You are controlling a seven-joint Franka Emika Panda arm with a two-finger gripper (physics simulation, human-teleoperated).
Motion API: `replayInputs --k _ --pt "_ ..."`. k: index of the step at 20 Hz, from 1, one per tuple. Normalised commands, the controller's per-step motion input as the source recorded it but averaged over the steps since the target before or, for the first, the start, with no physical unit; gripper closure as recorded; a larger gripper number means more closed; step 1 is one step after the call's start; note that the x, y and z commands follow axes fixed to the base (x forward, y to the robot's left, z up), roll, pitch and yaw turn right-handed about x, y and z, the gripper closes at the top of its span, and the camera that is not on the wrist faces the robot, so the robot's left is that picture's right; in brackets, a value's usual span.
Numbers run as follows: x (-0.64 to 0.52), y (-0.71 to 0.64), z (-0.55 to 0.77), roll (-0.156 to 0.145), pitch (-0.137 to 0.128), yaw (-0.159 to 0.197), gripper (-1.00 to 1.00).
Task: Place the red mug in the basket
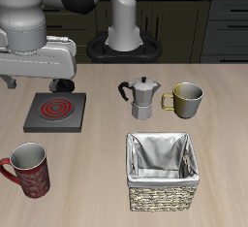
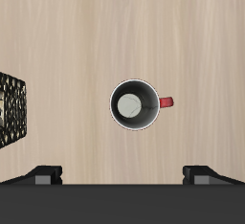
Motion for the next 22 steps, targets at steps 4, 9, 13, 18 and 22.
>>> replayInputs --k 4,9,13,18,22 --pt "0.09 0.03 -0.13 -0.013 -0.008 0.000 -1.00" --pt "0.06 0.07 -0.15 0.003 -0.001 0.000 -1.00" --pt "0.10 0.08 -0.25 0.015 0.021 0.001 -1.00" --pt "0.12 0.02 -0.19 0.005 0.012 0.006 -1.00" --pt "0.11 -0.02 -0.20 -0.010 0.022 -0.001 -1.00"
